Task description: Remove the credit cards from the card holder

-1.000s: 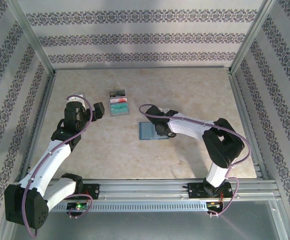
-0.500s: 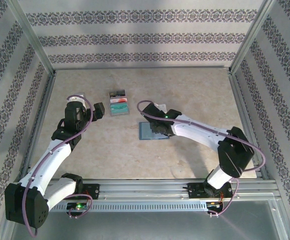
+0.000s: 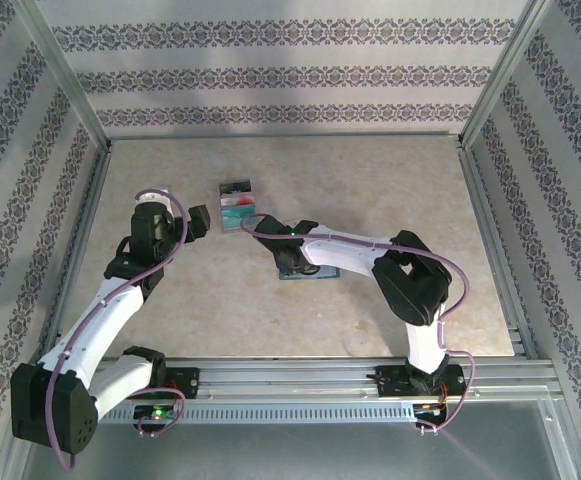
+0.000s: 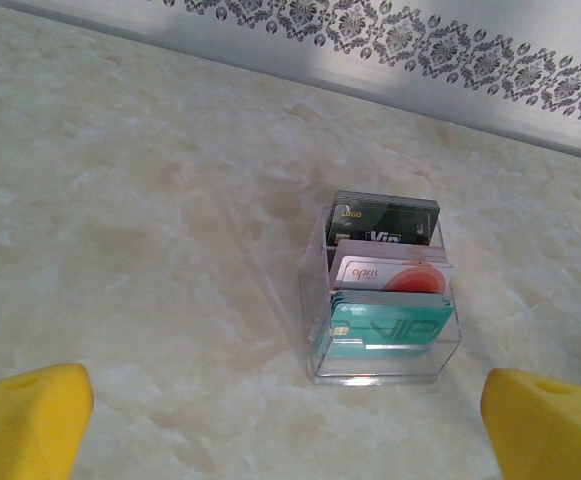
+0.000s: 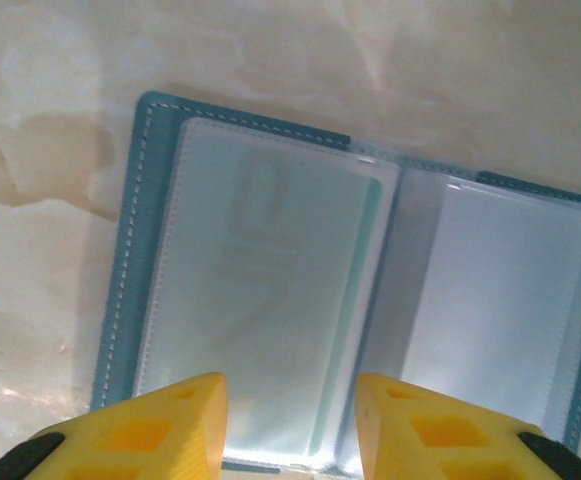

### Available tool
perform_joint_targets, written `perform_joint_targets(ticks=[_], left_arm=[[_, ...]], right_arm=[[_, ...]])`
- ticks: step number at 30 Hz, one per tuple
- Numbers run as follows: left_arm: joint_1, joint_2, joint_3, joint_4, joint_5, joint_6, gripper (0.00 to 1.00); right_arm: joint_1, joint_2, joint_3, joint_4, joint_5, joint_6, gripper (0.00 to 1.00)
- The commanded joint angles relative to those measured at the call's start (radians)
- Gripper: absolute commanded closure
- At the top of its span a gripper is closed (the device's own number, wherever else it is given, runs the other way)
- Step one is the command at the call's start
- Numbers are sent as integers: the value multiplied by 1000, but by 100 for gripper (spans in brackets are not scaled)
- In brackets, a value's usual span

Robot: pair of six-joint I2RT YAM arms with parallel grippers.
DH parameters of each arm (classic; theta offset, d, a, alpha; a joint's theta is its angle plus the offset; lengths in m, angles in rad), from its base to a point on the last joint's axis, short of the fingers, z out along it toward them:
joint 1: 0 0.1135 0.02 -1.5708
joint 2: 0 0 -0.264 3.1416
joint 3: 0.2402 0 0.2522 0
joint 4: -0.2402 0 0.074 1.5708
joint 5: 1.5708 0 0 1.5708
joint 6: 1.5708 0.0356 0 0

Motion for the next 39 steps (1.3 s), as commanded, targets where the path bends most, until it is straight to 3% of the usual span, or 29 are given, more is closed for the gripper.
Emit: perform_joint_targets(ticks=[1,10,21,26,36,39], left_arm=[[12,5,17,33,-5,12,0],[13,5,14,31,-5,12,0],[12,-3,19,25,-11,14,1],[12,-6,23,21,-15,17,0],[13,-13,29,10,-21,23,0],[12,-11,30,11,-15,24,0]], right_arm=[[2,25,21,15,-34,-5,58],[-7,60,7,41,-74,-1,56],[-47,27,-55,59,-68,7,70],[-48,4,-47,37,-24,1,76],[-55,-48,-56,-23,92,10,75],[-72,-59,-66,-21,72,22,75]])
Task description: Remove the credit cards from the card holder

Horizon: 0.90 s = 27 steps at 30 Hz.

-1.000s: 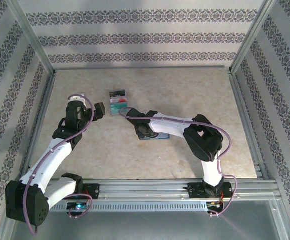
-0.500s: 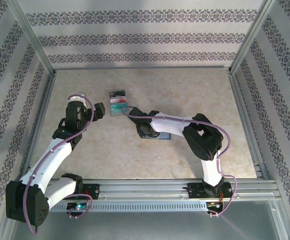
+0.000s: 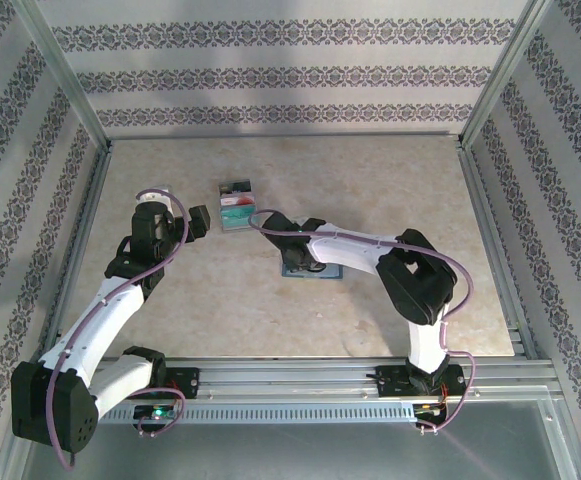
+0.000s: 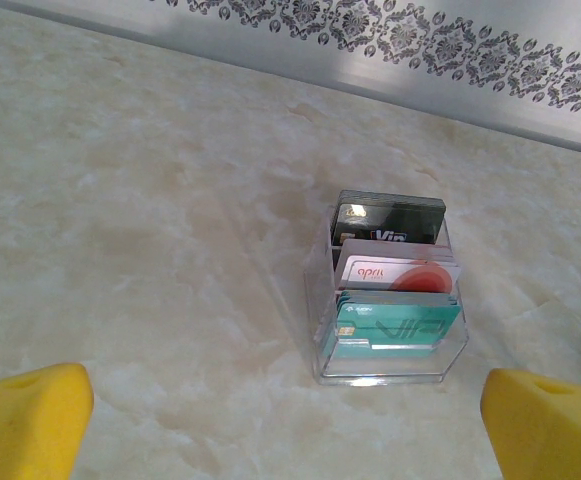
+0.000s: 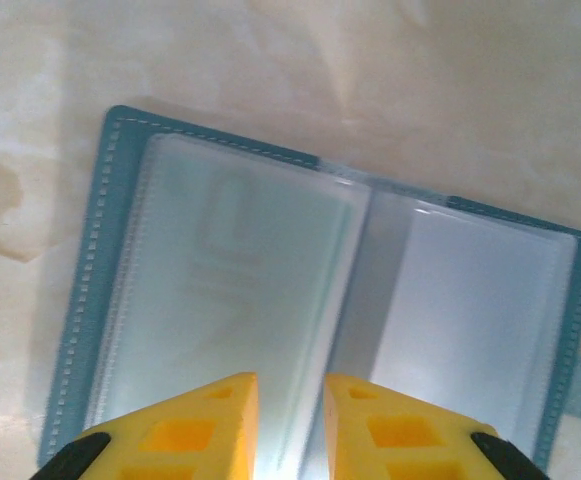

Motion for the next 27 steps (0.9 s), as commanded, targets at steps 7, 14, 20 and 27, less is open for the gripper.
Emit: perform_joint_targets(ticks=[7,14,20,27], left_arm=[[12,3,32,24,15,0,0],[13,2,36,25,15,7,1],[12,10,40,31,23,3,0],[12,17,43,31,29,-1,0]], right_arm=[[6,-6,69,-1,-64,-8,64],[4,42,79,-19,-80,18,50],[1,55,45,-9,-104,24,38],[0,92,31,0,-132,22,36]])
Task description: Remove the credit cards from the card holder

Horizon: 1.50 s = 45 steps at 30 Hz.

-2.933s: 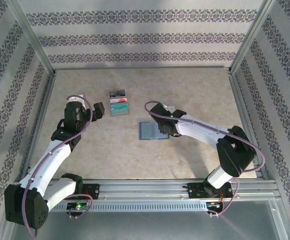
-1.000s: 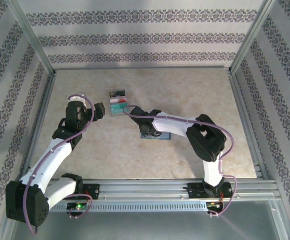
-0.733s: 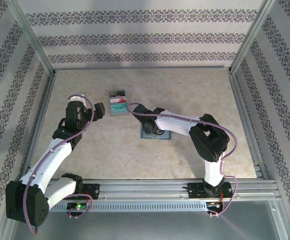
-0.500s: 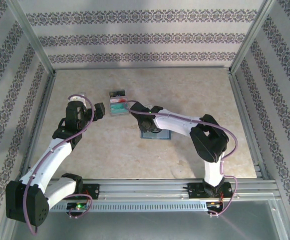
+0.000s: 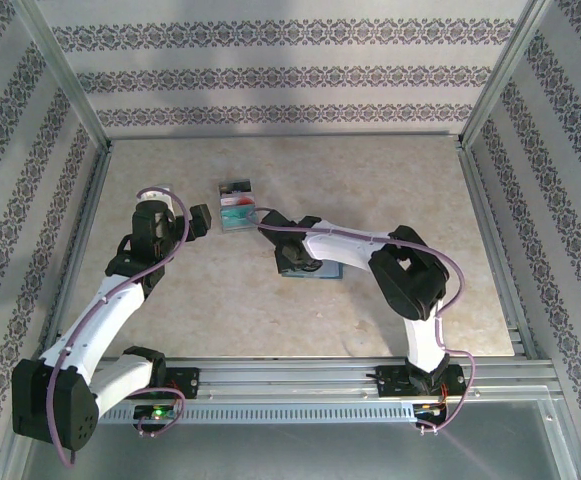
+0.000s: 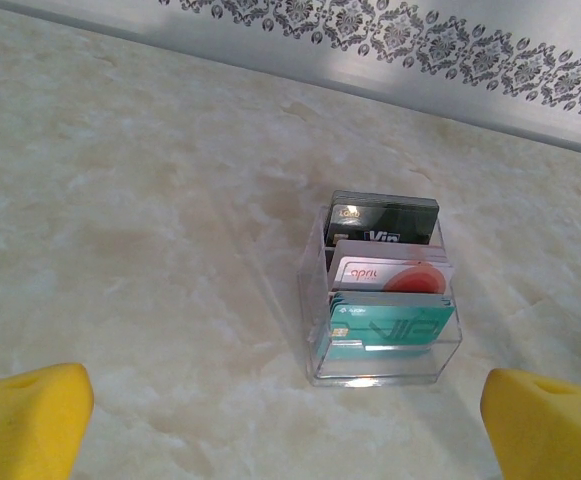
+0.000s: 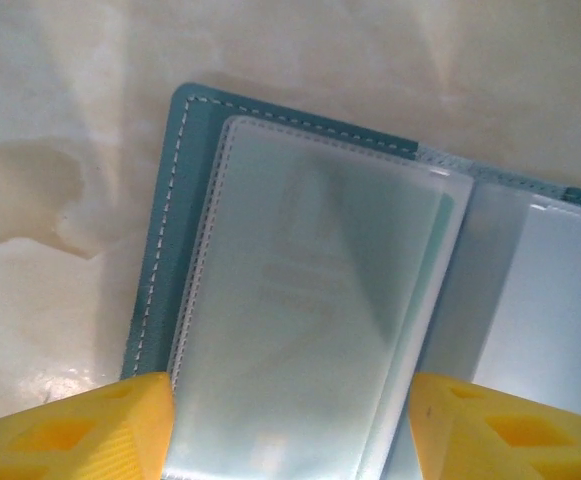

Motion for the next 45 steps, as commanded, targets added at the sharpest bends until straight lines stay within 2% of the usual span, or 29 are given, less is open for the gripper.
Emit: perform_joint_targets(ticks=[1,3,10,19,28,37,45], left_arm=[[13,1,33,27,16,-1,1],[12,-1,33,25,15,0,0],[12,-10,31,23,11,2,0],[10,-29,33,16,33,9,0],[-40,-31,39,36,22,39,0],[-90,-11,45,47,-17,62,1],[-285,52,55,66,-169,157,1]], right_arm=[[-1,29,-20,-7,-16,9,36],[-5,27,-30,0,-23,10,38],[-27,-11,-88,65,-77,5,55],[-37,-60,-111,55,-43,-8,70],[-41,-138,-163,-4,123,22,68],[-54,-200,-227,-23,189,43,66],[-110,-265,-300,-2,184,45,66]])
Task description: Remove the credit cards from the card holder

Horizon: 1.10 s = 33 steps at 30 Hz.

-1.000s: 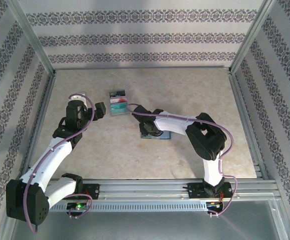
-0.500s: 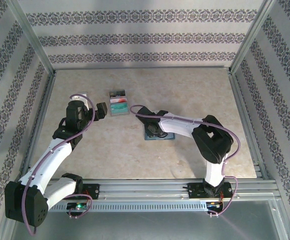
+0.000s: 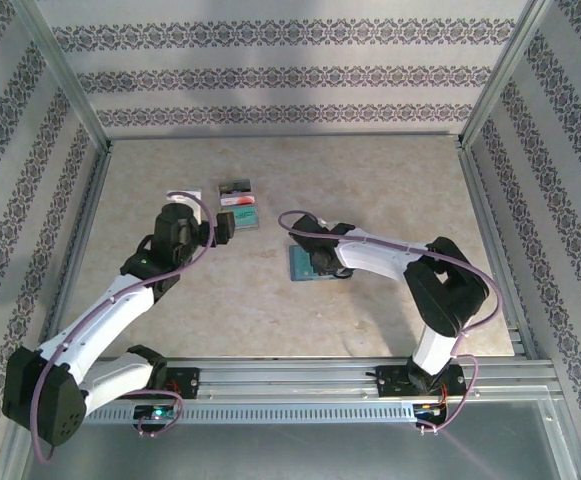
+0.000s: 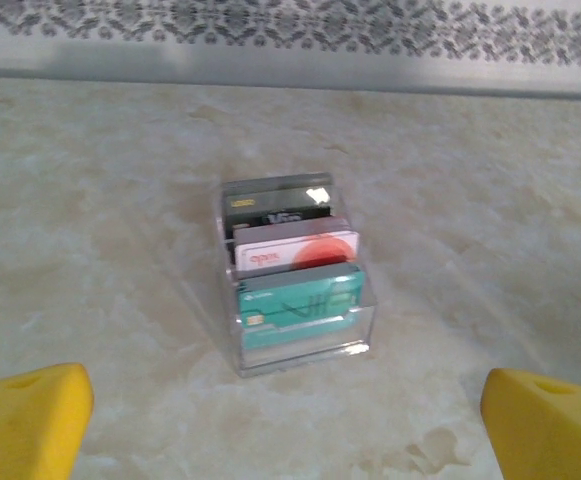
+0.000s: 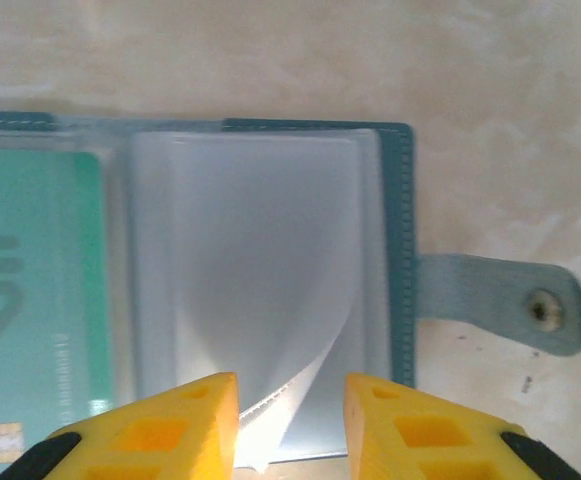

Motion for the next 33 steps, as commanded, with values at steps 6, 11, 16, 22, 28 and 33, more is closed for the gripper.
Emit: perform_joint_targets(ticks=[6,11,16,22,28,33], left_arm=[[-191,116,-2,115,-100,82,0],[-283,231,-46,203,-88,59,1],[-307,326,-45,232,-39,6,3],[-309,398,-37,260,-5,-51,8],[-306,445,-42,267,9,-139,13],[-300,490,-32,256,33,-198,13]], right_arm=[[-73,-69,-92,24,-11,8,68],[-115,-129,-116,40,-53,5,69],[-143,-209,-124,48,-105,9,70],[-149,-264,-134,154,-286,6,73],[-149,-164,-112,272,-486,23,82],[-145,-62,-77,305,-541,28,82]])
